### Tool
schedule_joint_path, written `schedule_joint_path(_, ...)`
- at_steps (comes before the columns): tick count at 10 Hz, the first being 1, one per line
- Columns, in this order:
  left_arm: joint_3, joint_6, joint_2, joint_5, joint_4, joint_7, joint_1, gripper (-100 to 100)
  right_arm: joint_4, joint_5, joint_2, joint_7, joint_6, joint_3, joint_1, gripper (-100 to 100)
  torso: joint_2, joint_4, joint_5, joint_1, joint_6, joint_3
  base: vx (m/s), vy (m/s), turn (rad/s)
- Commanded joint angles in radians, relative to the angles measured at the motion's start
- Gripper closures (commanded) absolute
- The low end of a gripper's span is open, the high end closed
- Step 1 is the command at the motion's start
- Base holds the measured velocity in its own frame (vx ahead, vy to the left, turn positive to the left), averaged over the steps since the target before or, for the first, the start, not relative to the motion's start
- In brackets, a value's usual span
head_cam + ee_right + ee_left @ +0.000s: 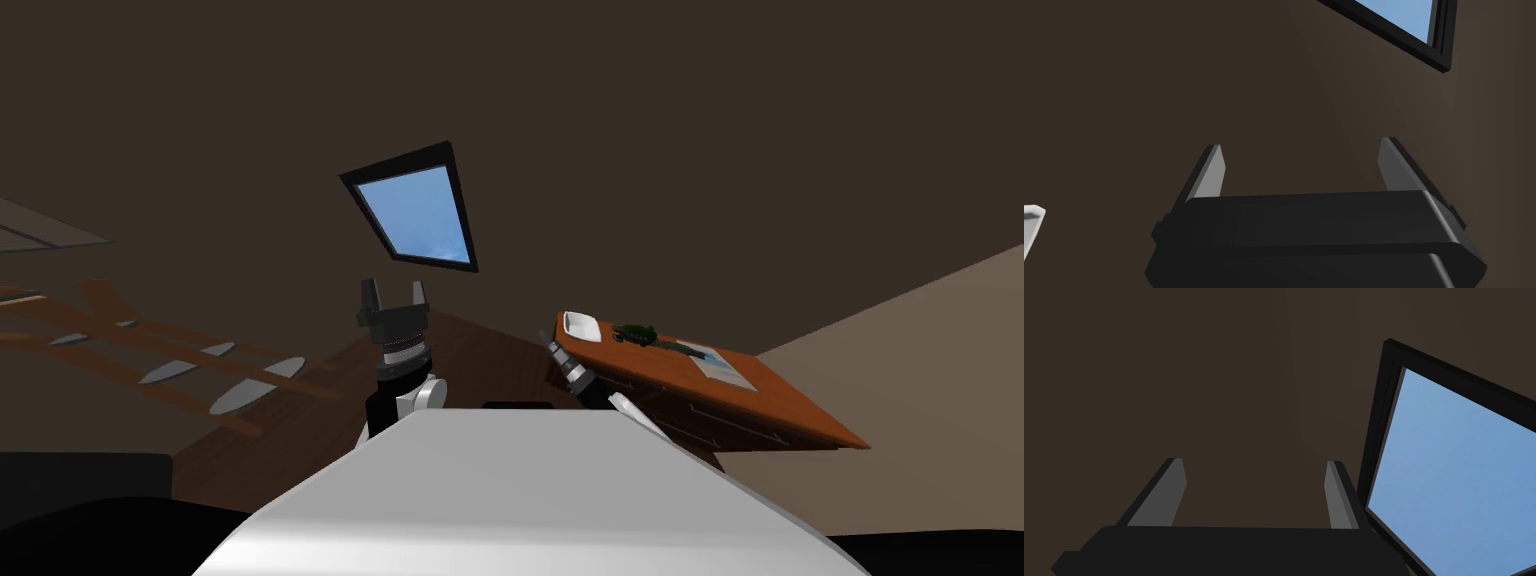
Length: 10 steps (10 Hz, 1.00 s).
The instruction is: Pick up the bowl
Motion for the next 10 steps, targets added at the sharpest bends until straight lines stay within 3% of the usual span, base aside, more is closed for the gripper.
schedule_joint_path(1,0.000,0.000,0.000,0.000,0.000,0.000,0.000,0,0.045,0.028,-0.035,0.022,0.036,0.027,-0.010,-100,0.000,0.000,0.000,0.000,0.000,0.000,-0.009,0.000,0.188)
schedule_joint_path(4,0.000,0.000,0.000,0.000,0.000,0.000,0.000,0,0.123,0.084,-0.105,0.067,0.099,0.077,-0.022,-100,0.000,0.000,0.000,-0.001,0.000,0.000,-0.017,-0.014,0.237)
schedule_joint_path(5,0.000,0.000,0.000,0.000,0.000,0.000,0.000,0,0.123,0.084,-0.105,0.067,0.106,0.077,-0.022,-100,0.000,0.000,0.000,-0.001,-0.001,0.000,-0.011,-0.015,0.089)
schedule_joint_path(6,0.000,0.000,0.000,0.000,0.000,0.000,0.000,0,0.162,0.112,-0.142,0.089,0.142,0.101,-0.027,-100,0.000,0.000,0.000,-0.001,0.000,0.000,-0.017,-0.009,0.206)
schedule_joint_path(9,0.000,0.000,0.000,0.000,0.000,0.000,0.000,0,0.201,0.140,-0.180,0.111,0.176,0.125,-0.033,-100,0.000,0.000,0.000,0.000,0.000,0.000,-0.012,-0.008,0.142)
schedule_joint_path(10,0.000,0.000,0.000,0.000,0.000,0.000,0.000,0,0.239,0.167,-0.218,0.133,0.210,0.149,-0.038,-100,0.000,0.000,0.000,0.000,0.000,0.000,-0.016,-0.007,0.222)
